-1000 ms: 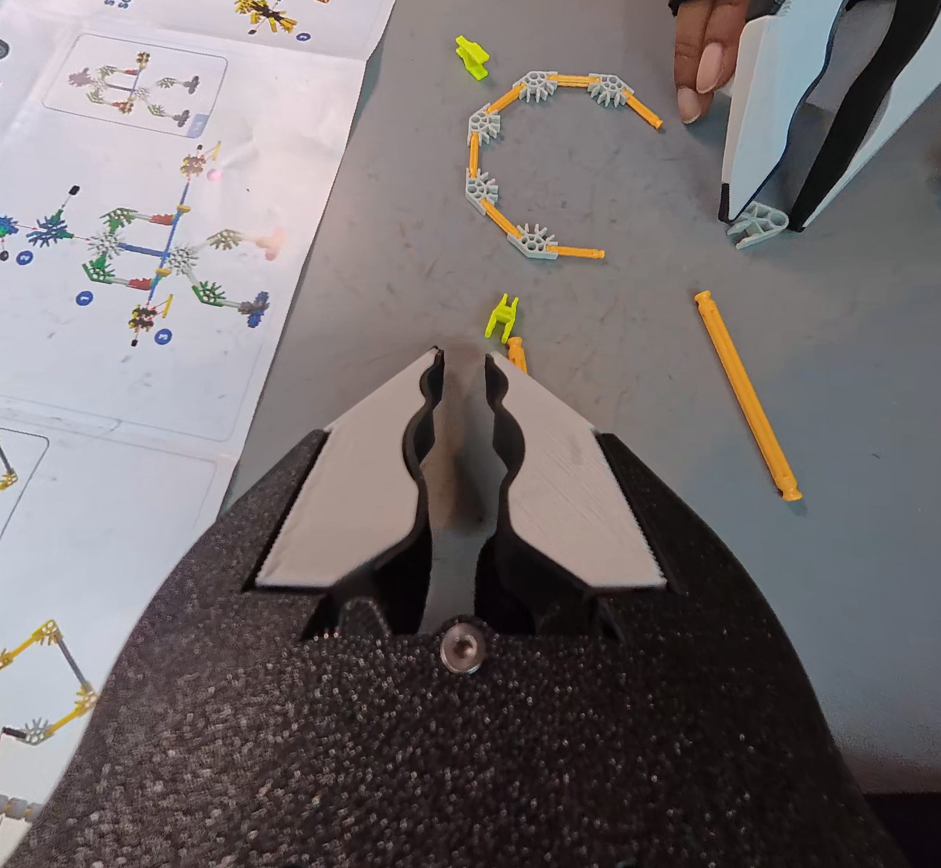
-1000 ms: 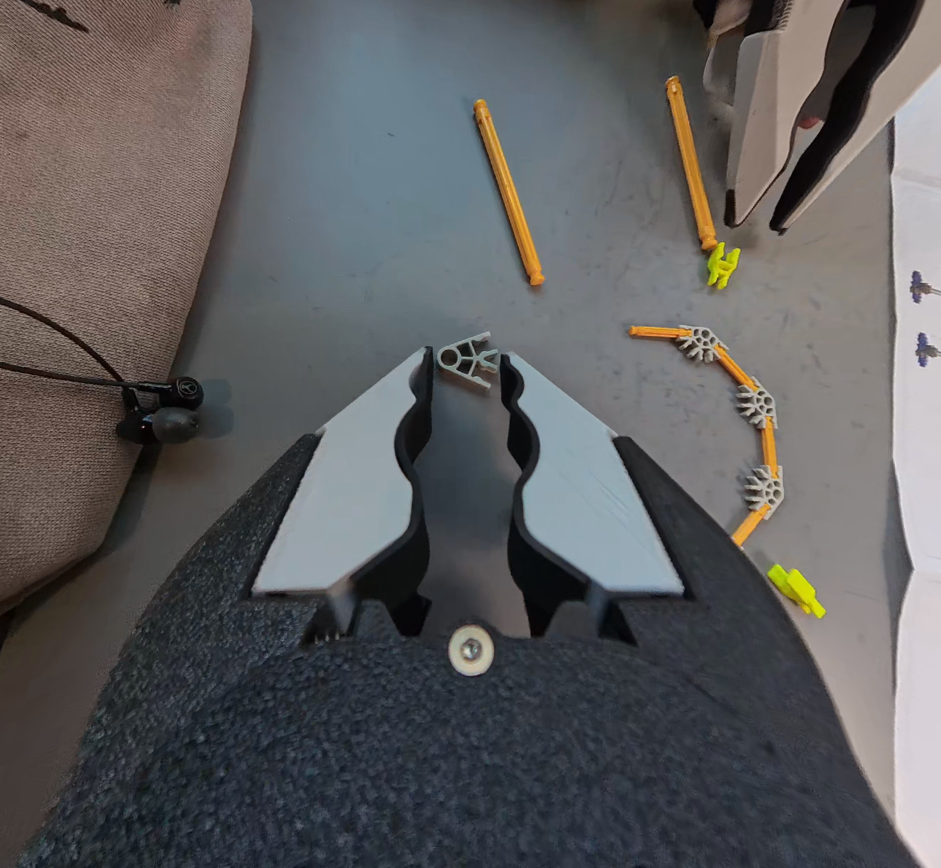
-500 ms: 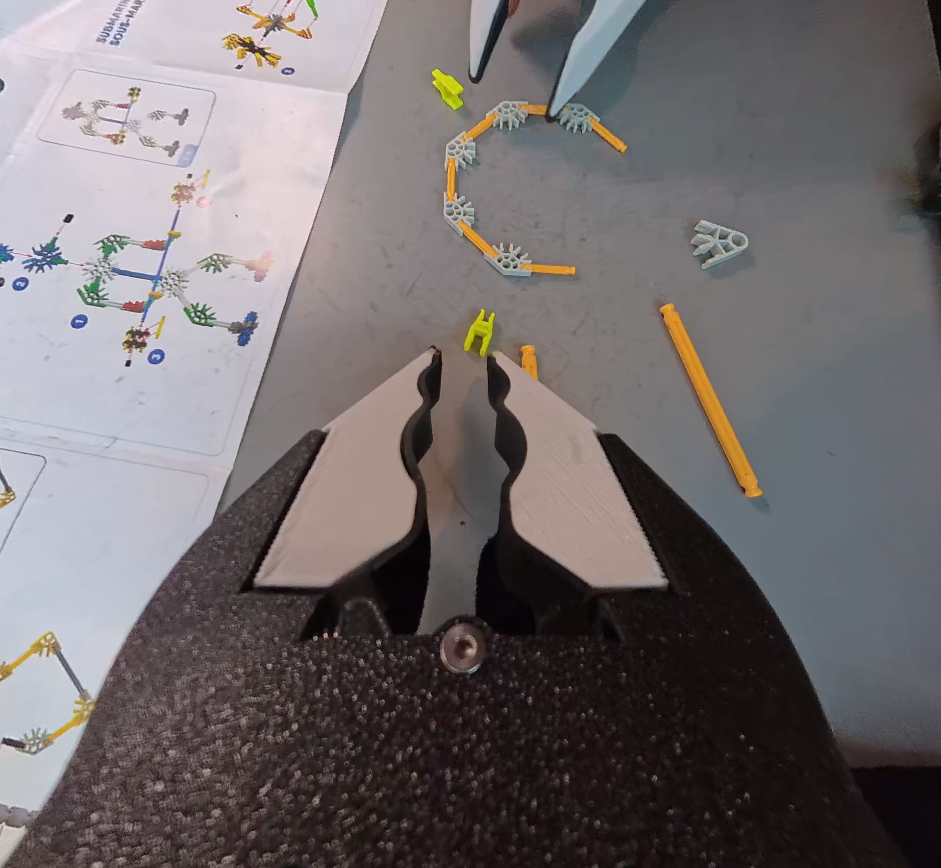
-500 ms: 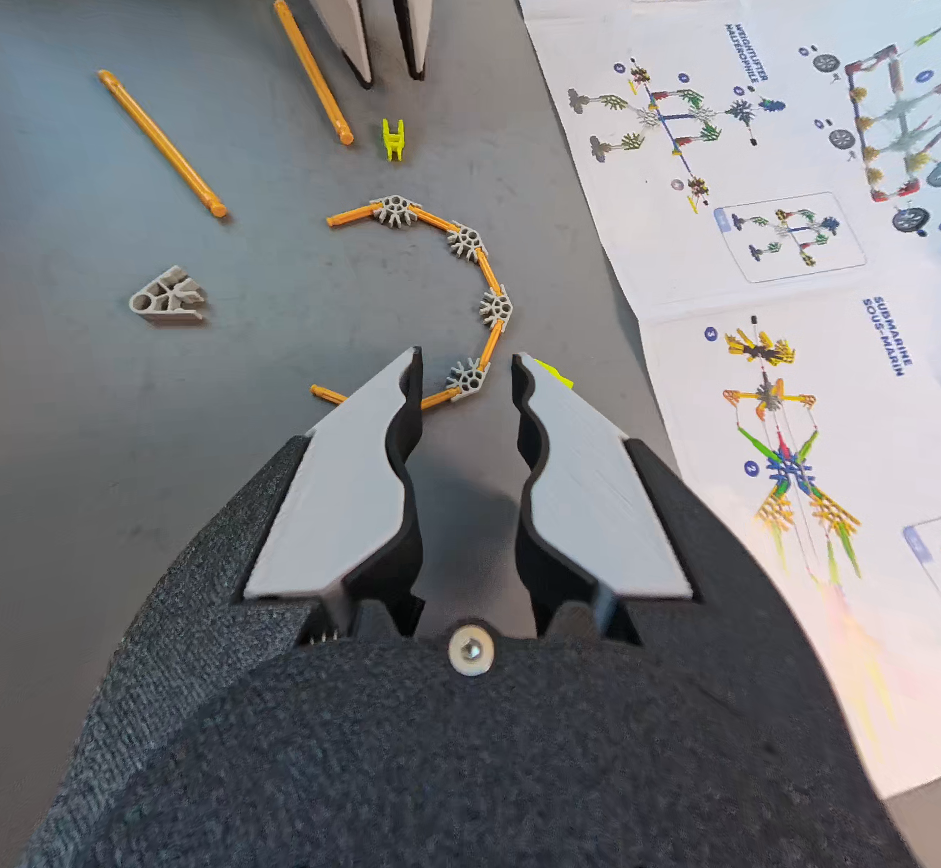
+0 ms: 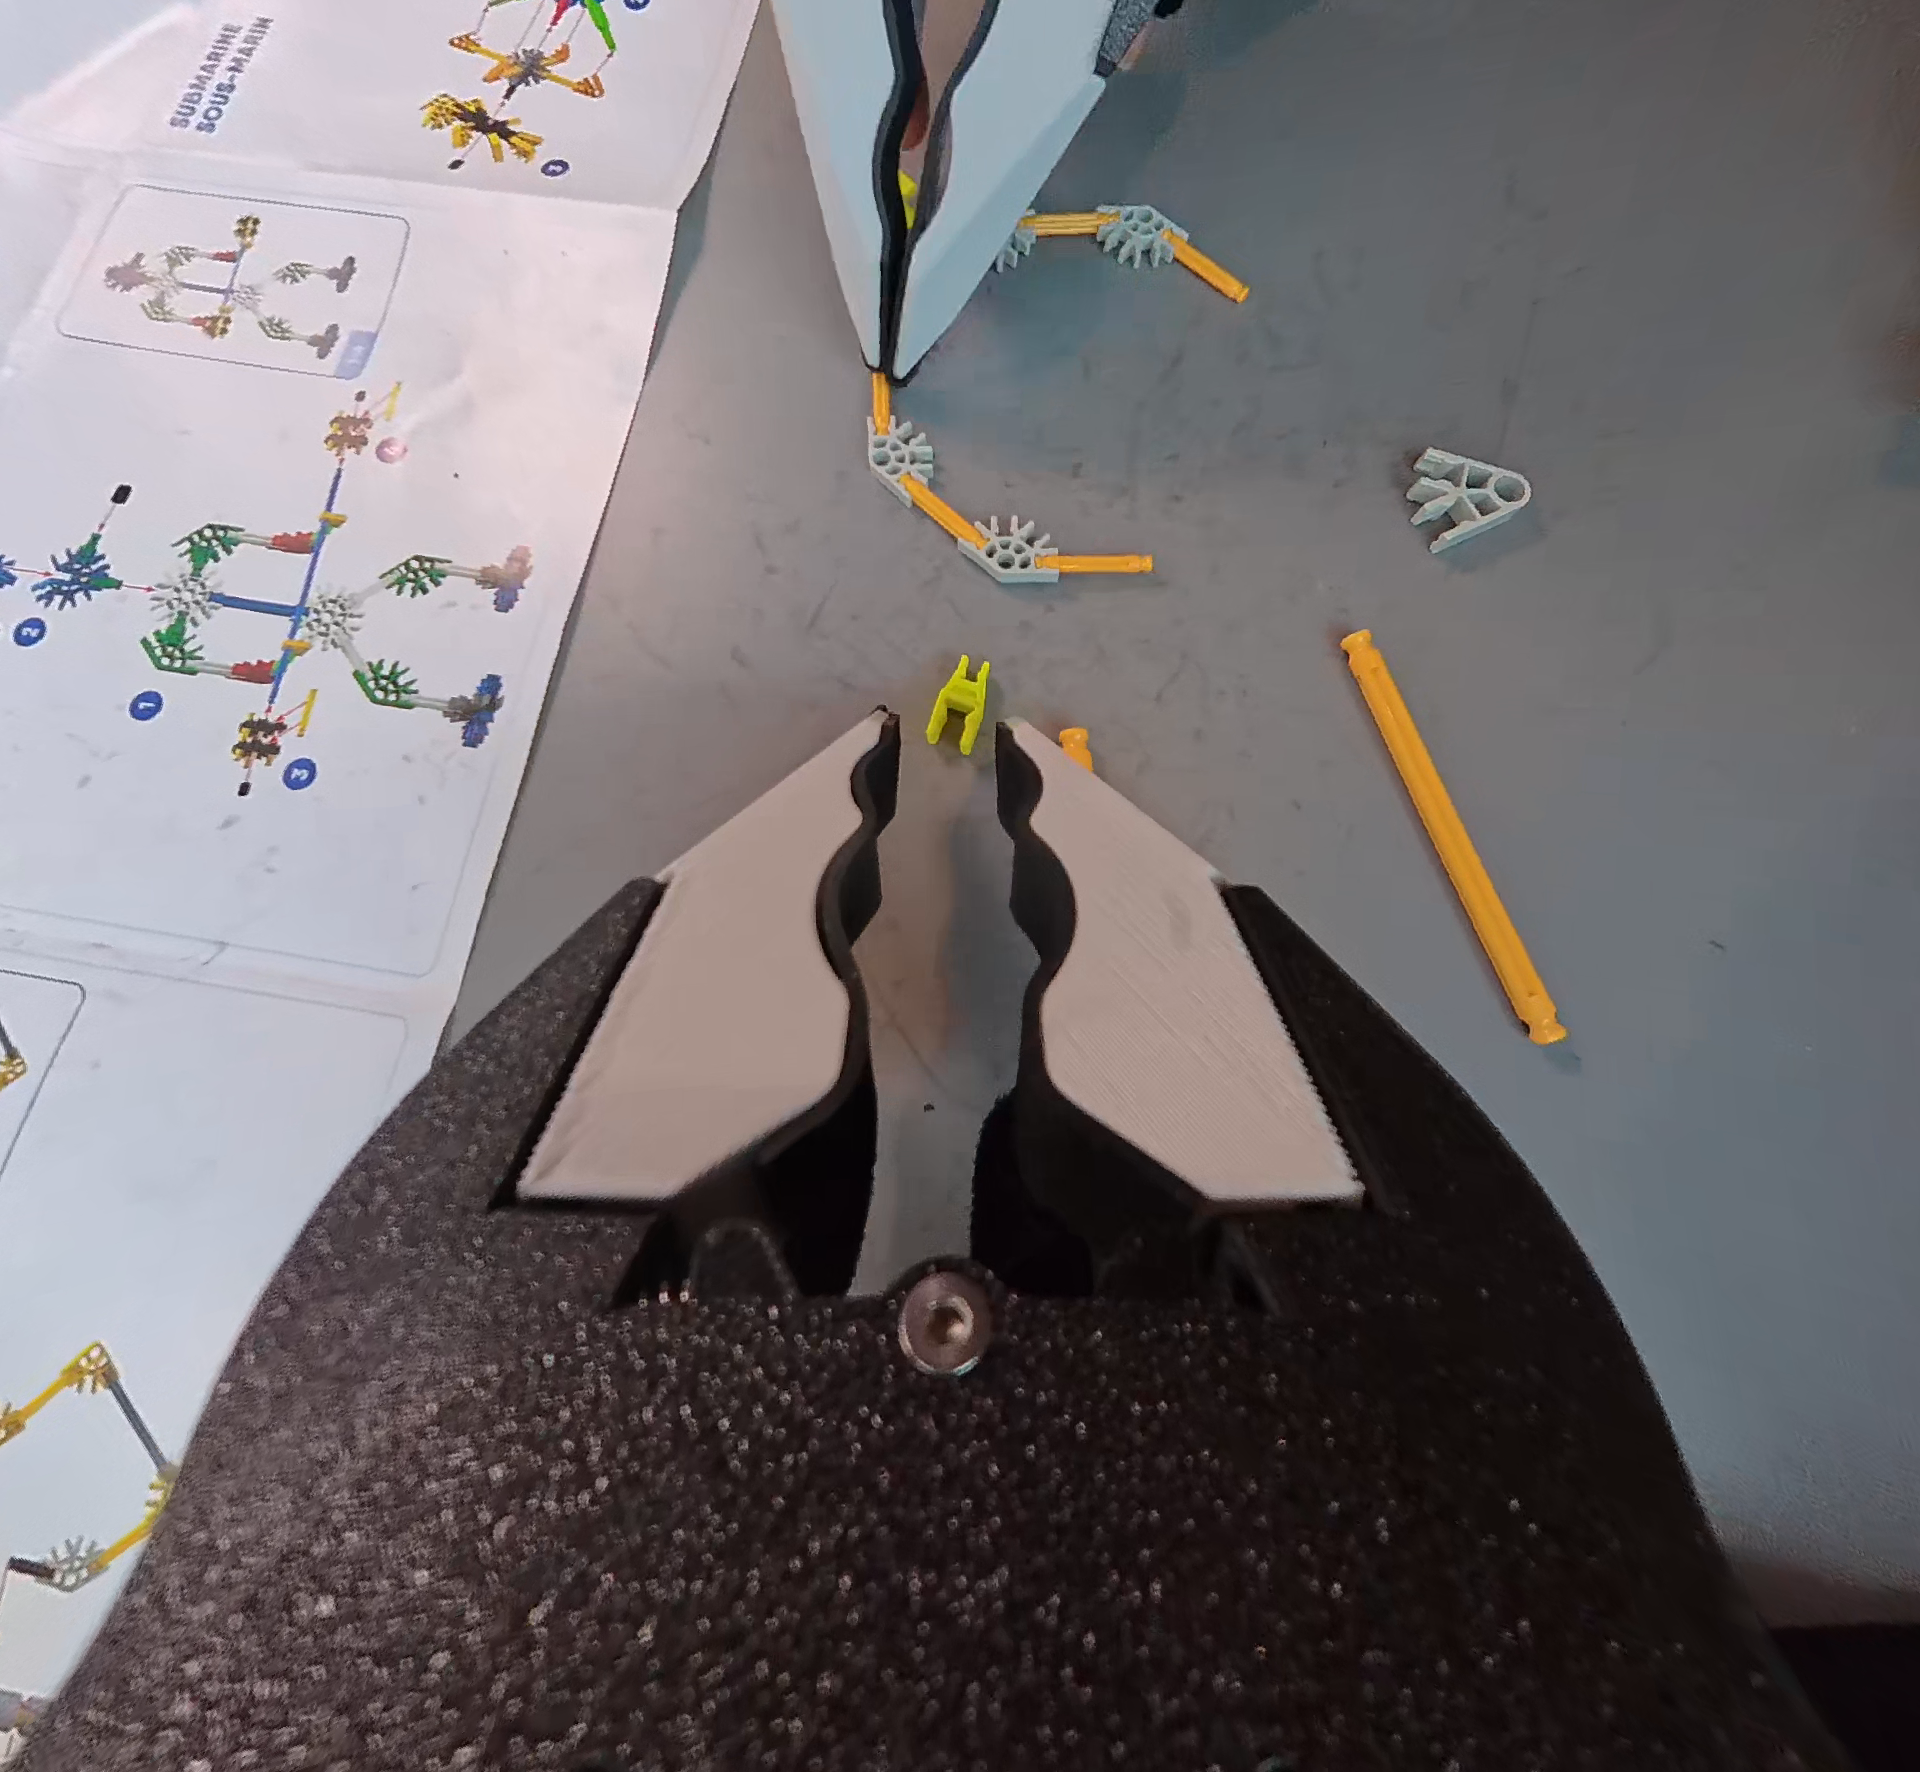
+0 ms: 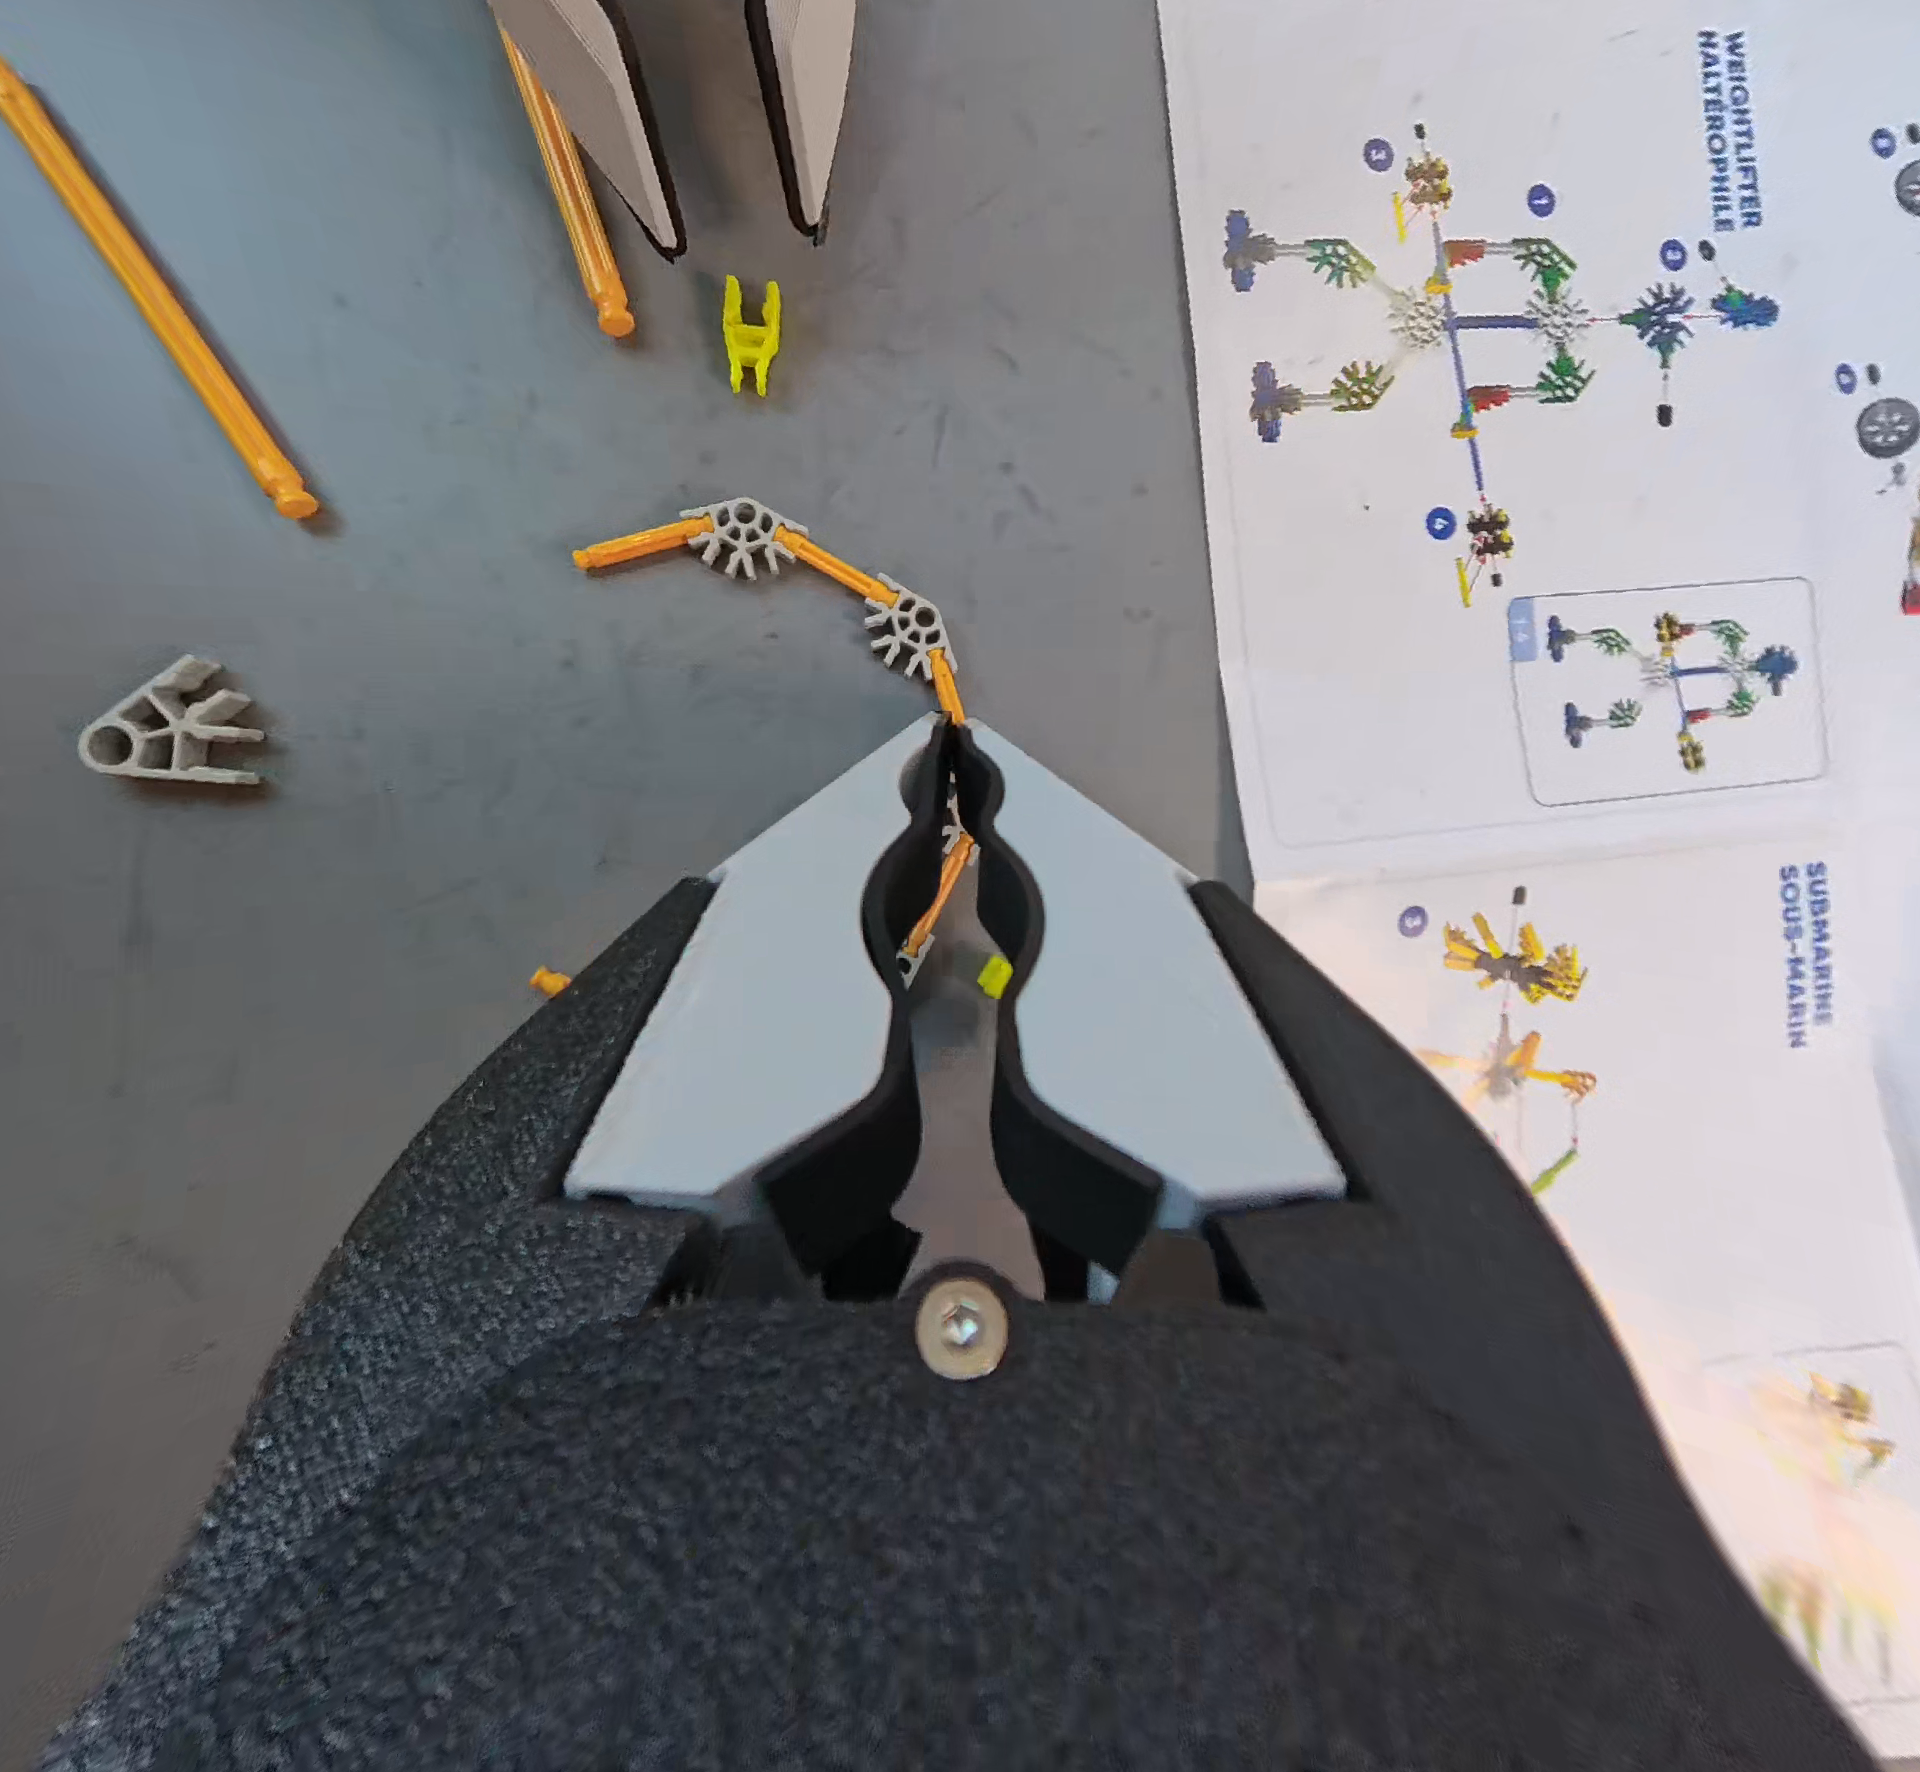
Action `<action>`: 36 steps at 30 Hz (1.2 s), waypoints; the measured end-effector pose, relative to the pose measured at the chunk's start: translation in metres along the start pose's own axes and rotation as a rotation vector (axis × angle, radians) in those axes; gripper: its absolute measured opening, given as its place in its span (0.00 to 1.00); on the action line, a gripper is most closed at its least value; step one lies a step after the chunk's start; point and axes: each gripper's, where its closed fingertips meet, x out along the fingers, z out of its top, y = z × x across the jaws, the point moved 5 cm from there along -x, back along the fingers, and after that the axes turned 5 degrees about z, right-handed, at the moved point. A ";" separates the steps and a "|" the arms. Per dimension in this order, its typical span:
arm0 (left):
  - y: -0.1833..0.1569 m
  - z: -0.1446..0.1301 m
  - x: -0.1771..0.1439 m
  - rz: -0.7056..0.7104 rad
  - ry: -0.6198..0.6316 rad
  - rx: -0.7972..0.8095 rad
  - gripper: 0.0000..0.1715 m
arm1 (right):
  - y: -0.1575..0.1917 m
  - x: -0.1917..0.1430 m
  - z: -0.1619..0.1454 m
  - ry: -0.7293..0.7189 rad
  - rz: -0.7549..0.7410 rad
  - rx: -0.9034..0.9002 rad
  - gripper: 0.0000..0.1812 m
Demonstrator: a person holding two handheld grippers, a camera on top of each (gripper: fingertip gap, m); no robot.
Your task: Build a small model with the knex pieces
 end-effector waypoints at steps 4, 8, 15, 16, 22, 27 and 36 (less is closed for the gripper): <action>-0.003 0.001 -0.001 -0.036 -0.020 -0.006 0.11 | -0.030 0.008 0.010 0.054 -0.057 -0.050 0.00; -0.003 0.000 -0.004 -0.038 -0.018 -0.011 0.12 | -0.056 0.015 0.015 -0.046 -0.113 0.017 0.00; -0.013 -0.011 -0.015 -0.137 0.059 -0.032 0.12 | -0.045 -0.027 0.026 -0.254 -0.119 0.011 0.05; -0.016 -0.015 -0.016 -0.153 0.084 -0.035 0.12 | -0.042 -0.033 0.027 -0.271 -0.116 0.005 0.05; -0.016 -0.024 -0.016 -0.105 0.182 -0.005 0.03 | 0.003 -0.042 0.023 -0.322 -0.053 -0.059 0.05; -0.017 -0.008 -0.012 -0.083 0.098 0.014 0.03 | 0.076 -0.031 0.009 -0.269 0.238 -0.233 0.08; -0.002 0.021 -0.005 0.024 -0.143 -0.076 0.03 | 0.125 0.000 0.008 -0.109 0.328 -0.341 0.08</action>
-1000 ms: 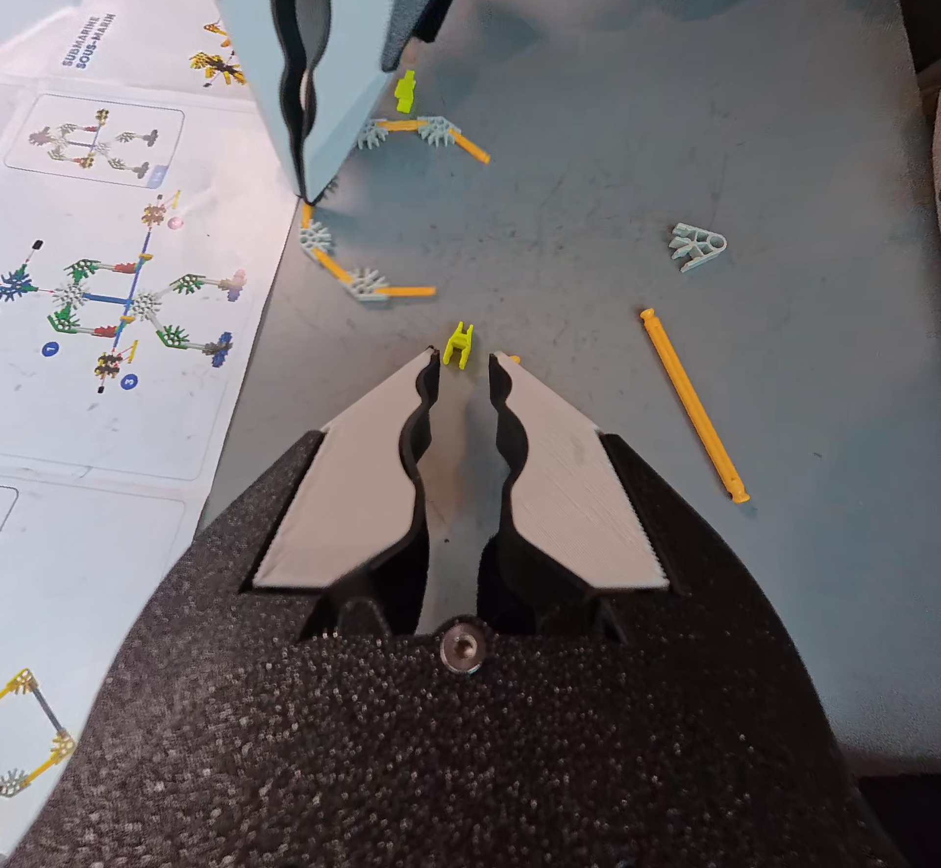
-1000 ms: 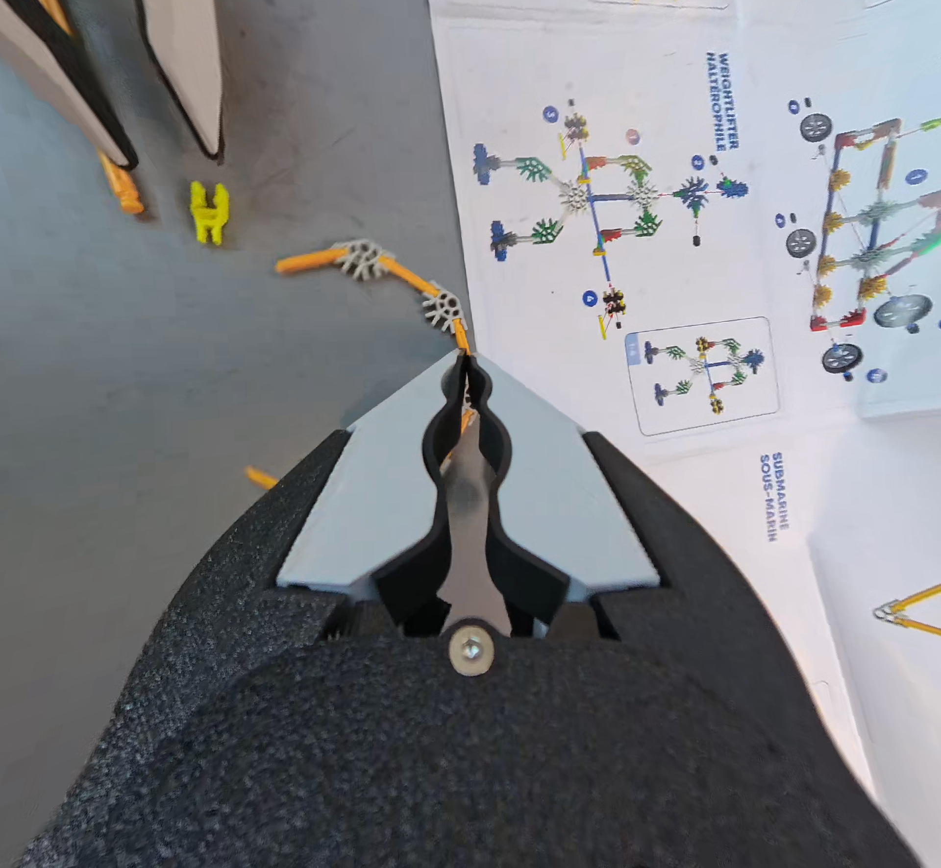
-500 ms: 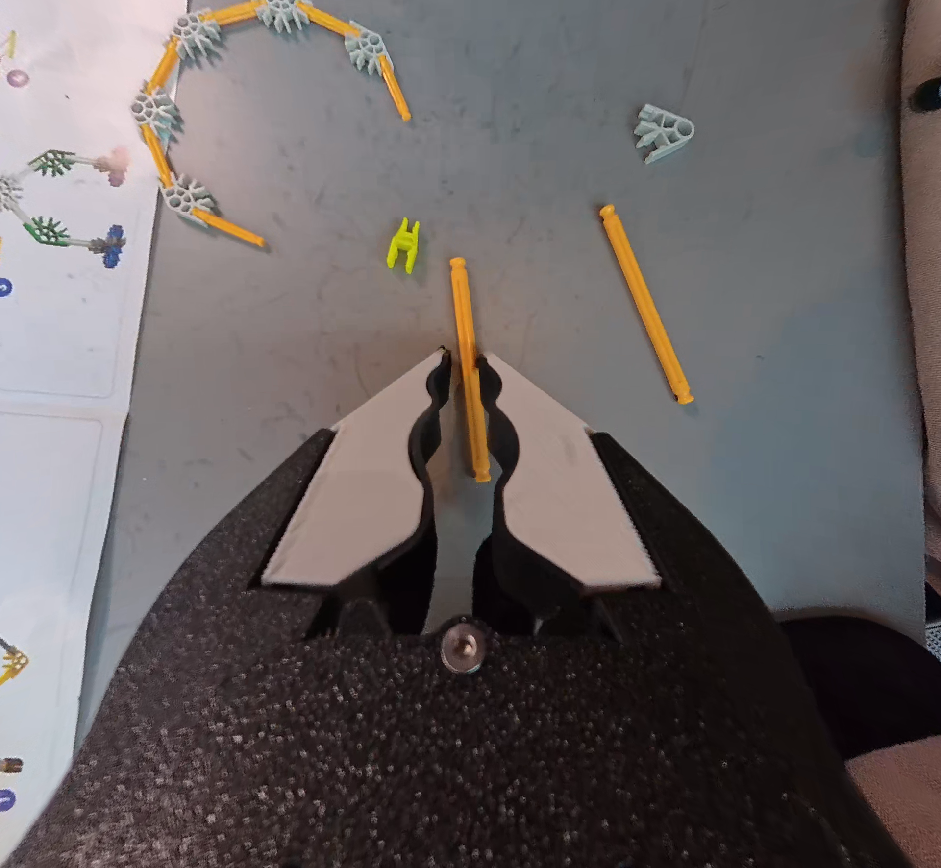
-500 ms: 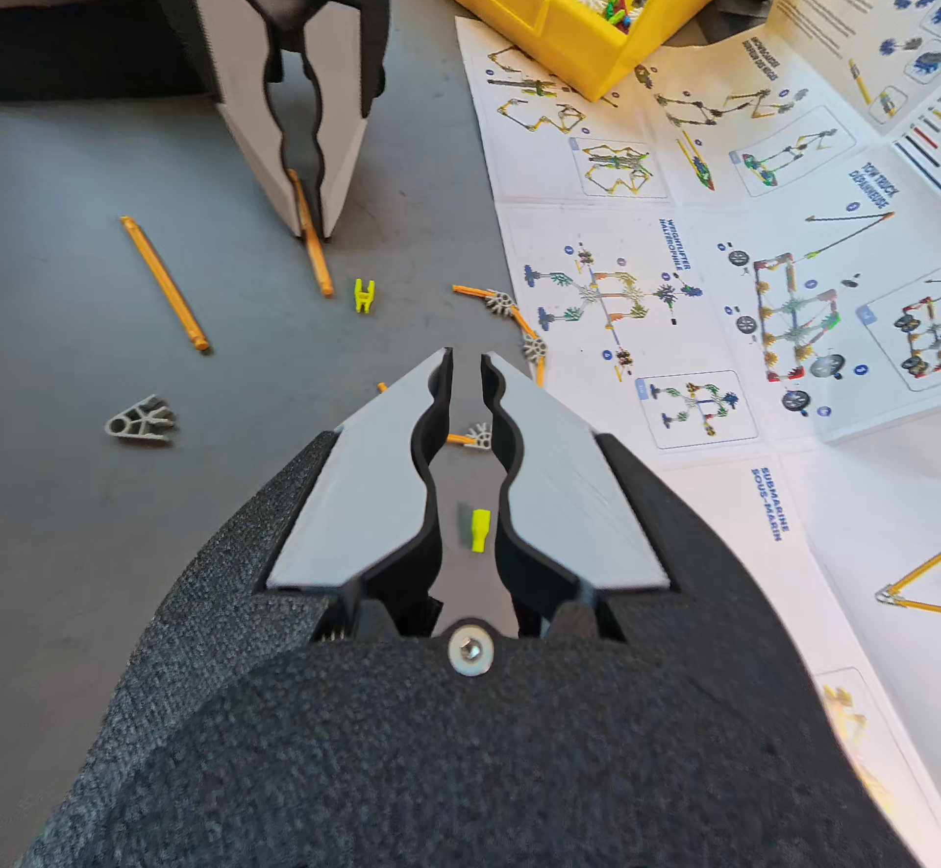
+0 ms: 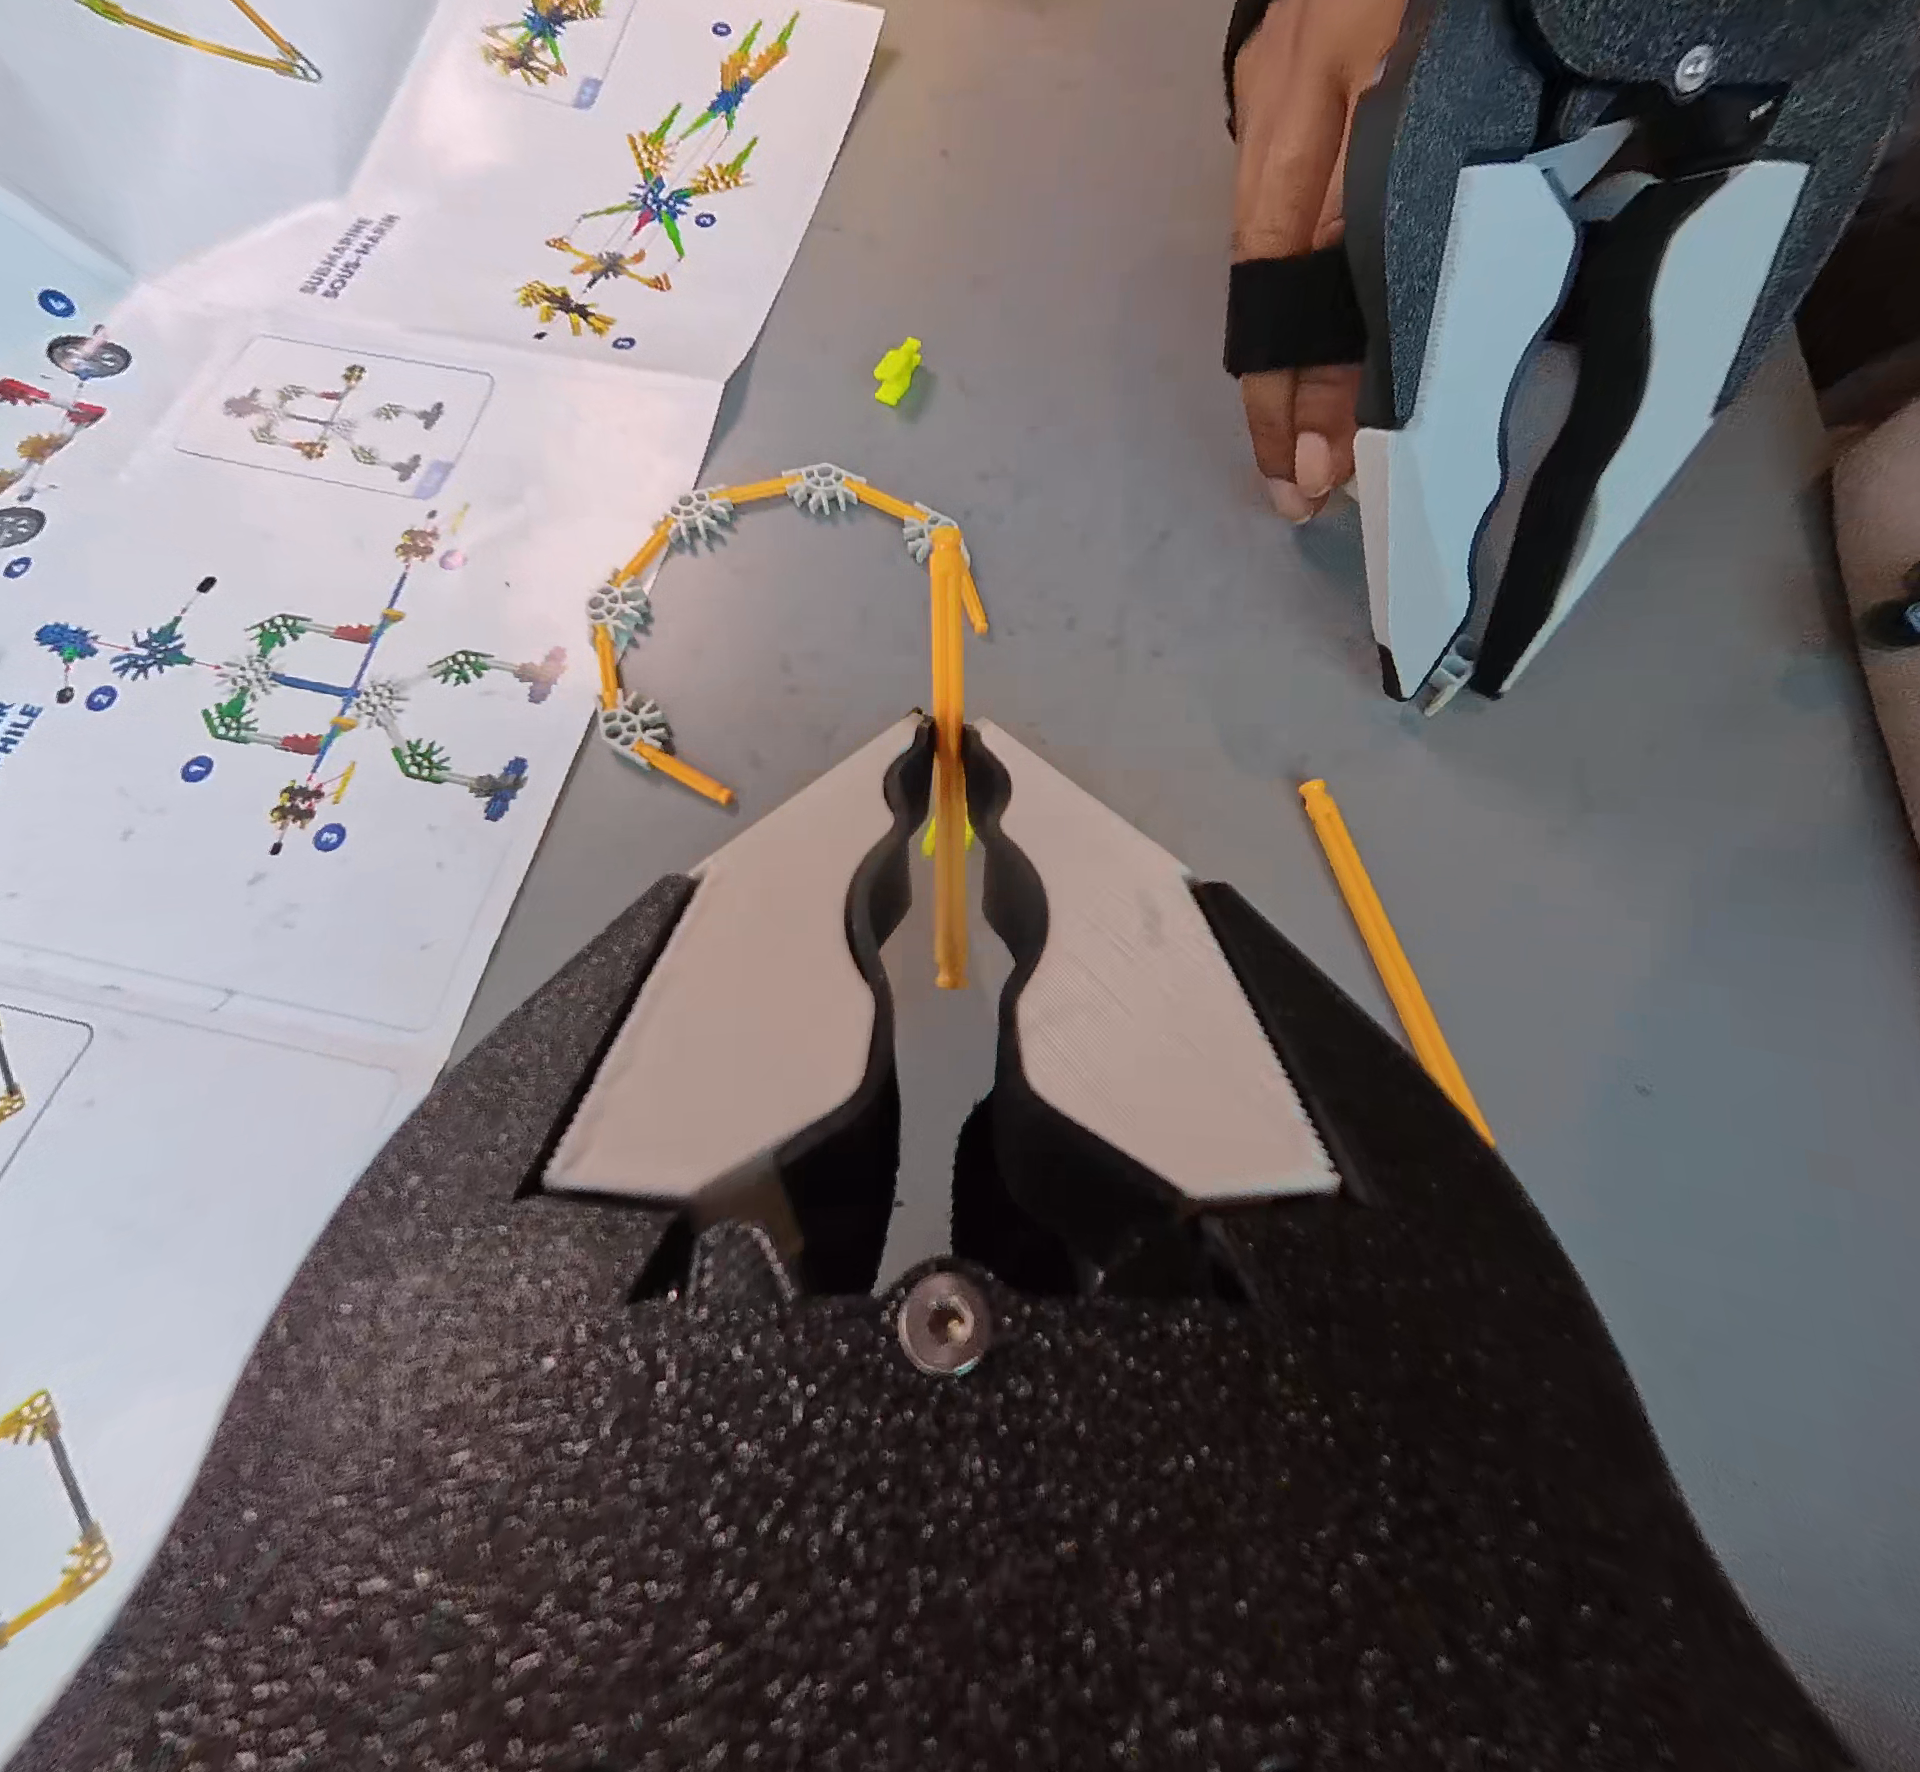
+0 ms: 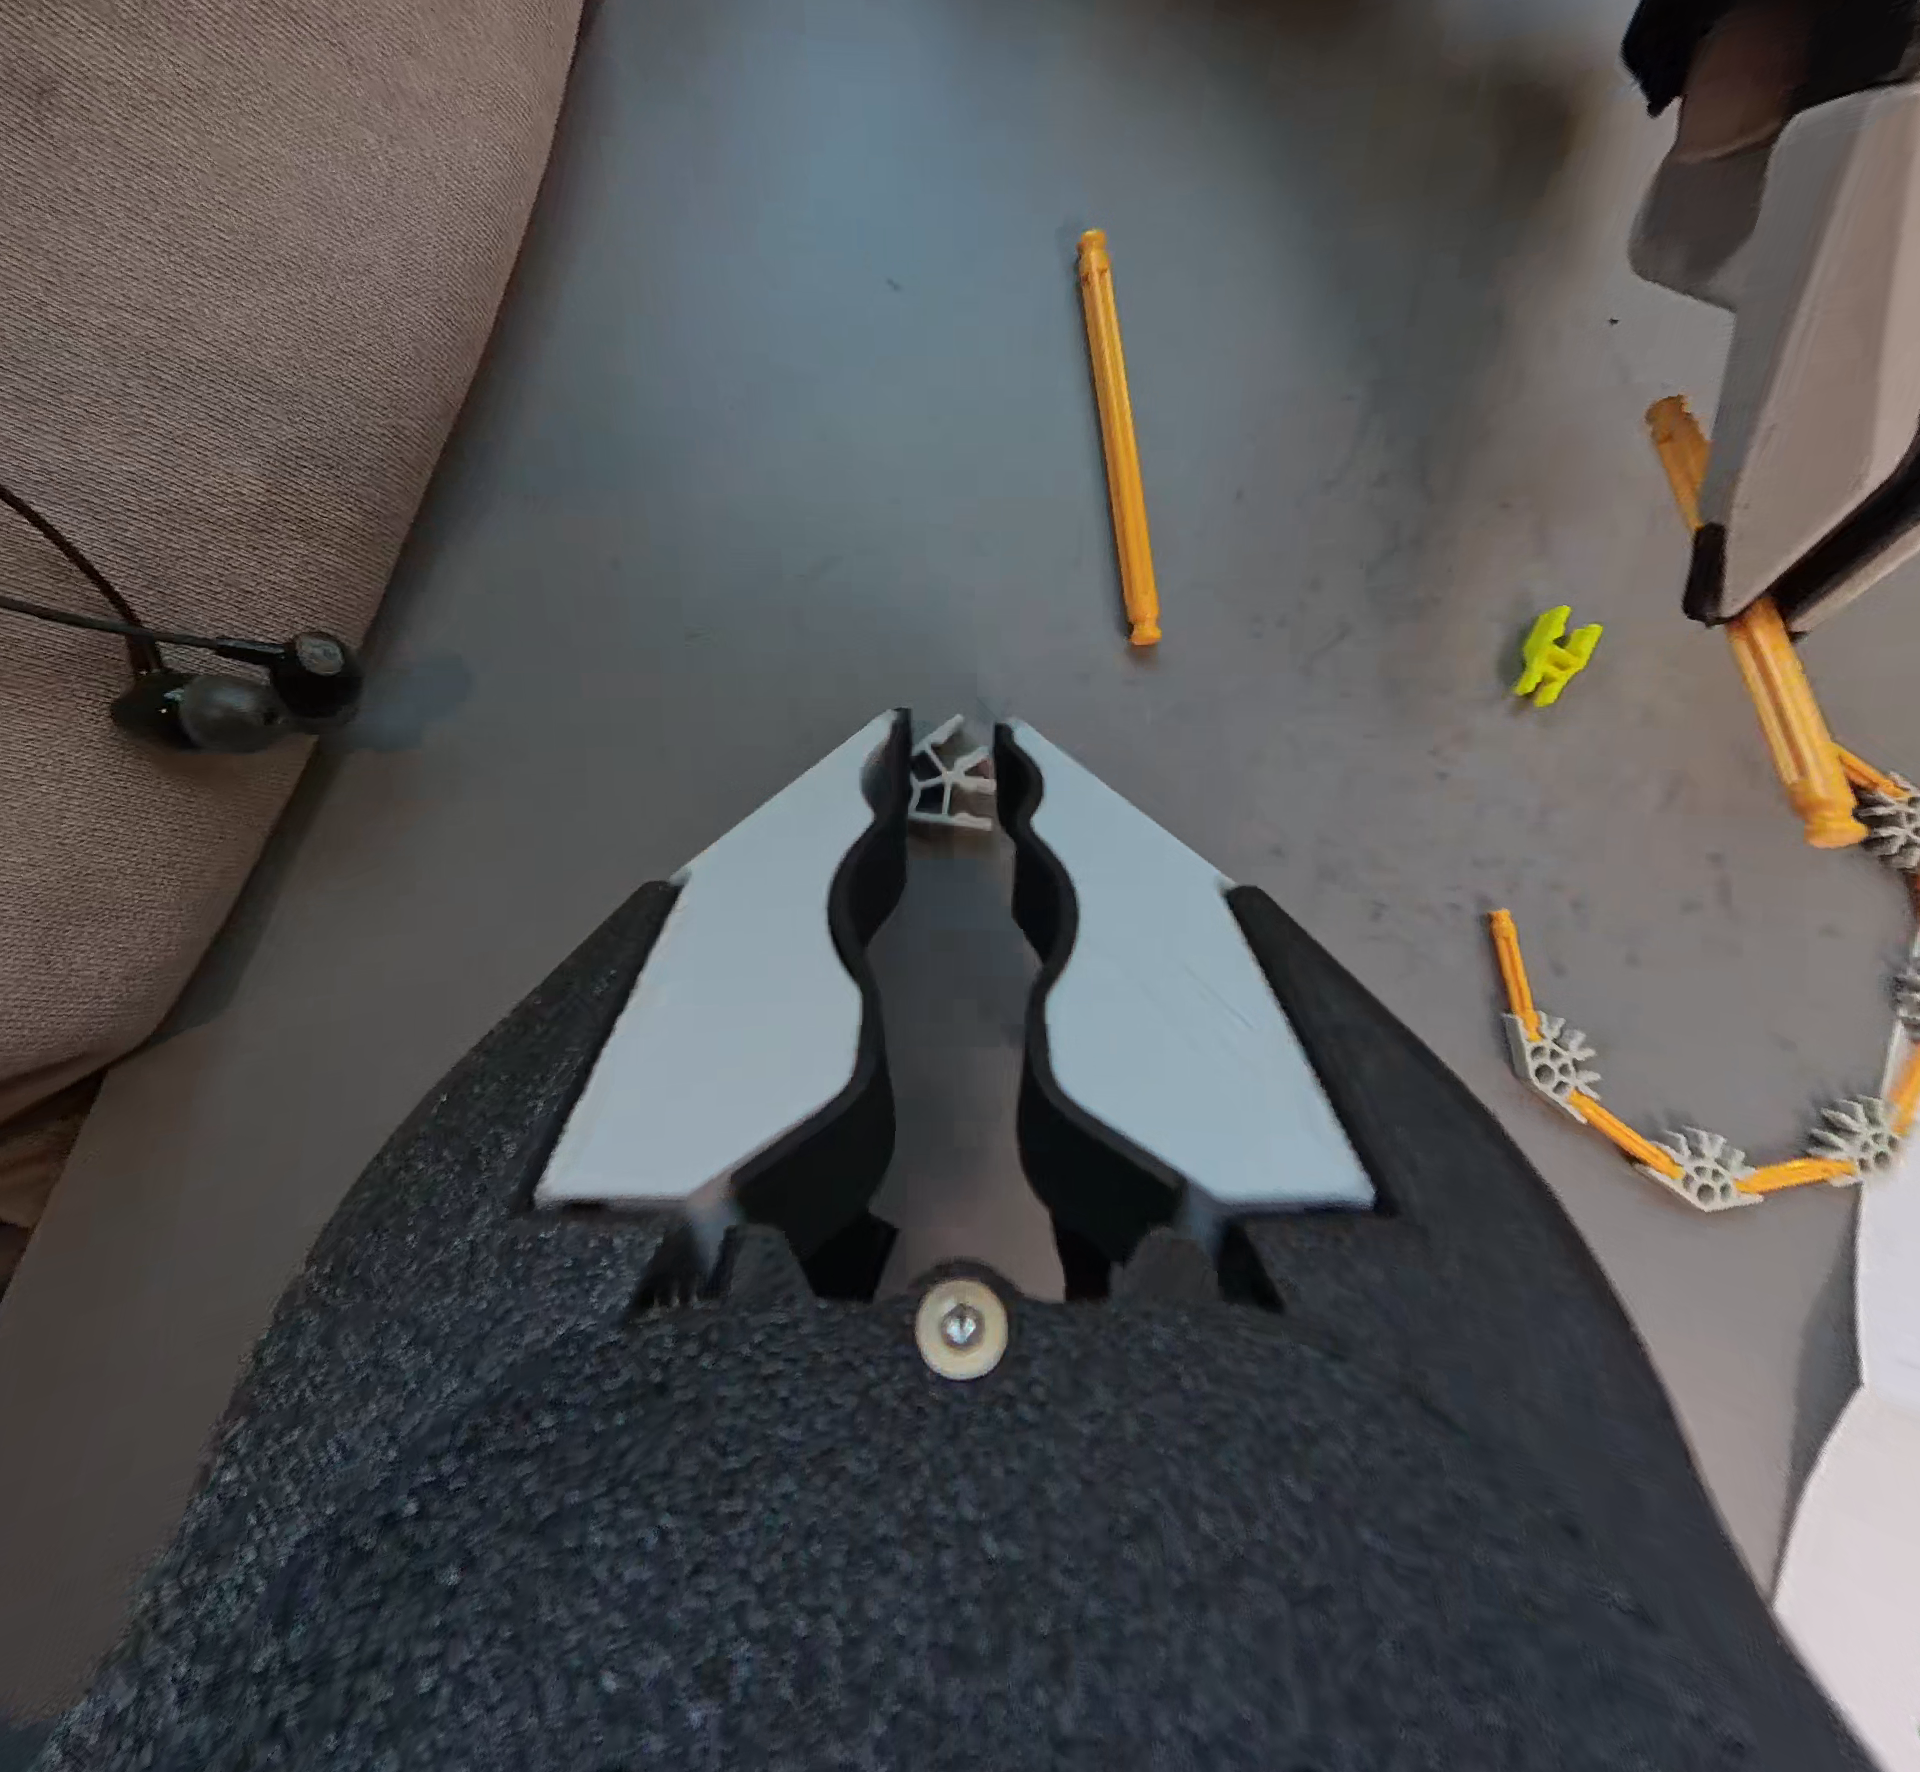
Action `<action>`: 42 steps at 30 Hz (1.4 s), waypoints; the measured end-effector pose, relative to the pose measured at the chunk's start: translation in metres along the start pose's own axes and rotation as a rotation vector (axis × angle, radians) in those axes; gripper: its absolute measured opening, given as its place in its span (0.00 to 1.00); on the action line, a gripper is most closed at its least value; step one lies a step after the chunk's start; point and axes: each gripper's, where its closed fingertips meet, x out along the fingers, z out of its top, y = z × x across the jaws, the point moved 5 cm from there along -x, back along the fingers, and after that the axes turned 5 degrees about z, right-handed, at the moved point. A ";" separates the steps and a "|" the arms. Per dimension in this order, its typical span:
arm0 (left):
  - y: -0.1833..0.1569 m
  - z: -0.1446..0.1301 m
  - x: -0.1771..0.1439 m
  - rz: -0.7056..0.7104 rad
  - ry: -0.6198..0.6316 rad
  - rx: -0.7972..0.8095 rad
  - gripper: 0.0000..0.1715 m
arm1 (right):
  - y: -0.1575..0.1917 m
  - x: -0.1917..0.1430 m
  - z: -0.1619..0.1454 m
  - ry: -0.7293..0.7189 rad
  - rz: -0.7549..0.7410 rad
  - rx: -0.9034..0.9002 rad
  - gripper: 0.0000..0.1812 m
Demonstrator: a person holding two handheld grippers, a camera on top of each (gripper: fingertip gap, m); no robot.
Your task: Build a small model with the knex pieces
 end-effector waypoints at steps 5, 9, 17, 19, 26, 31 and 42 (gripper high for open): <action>-0.011 0.005 0.007 -0.037 -0.026 0.016 0.03 | -0.015 -0.012 -0.015 0.004 -0.053 0.035 0.03; -0.021 0.004 0.016 -0.047 -0.007 0.068 0.03 | -0.022 -0.022 -0.019 -0.040 -0.070 0.061 0.07; -0.048 0.008 0.024 -0.115 -0.007 0.210 0.03 | -0.033 -0.065 -0.025 -0.153 -0.119 0.124 0.08; -0.058 0.008 0.027 -0.154 0.008 0.242 0.03 | -0.030 -0.062 -0.027 -0.140 -0.095 0.117 0.06; -0.073 -0.001 0.035 -0.187 0.092 0.354 0.03 | -0.022 -0.047 -0.019 -0.144 -0.055 0.081 0.00; -0.072 -0.005 0.035 -0.187 0.115 0.373 0.03 | -0.022 -0.037 -0.018 -0.125 -0.050 0.087 0.00; -0.069 -0.009 0.036 -0.177 0.130 0.374 0.03 | -0.022 -0.024 -0.023 -0.052 -0.045 0.091 0.00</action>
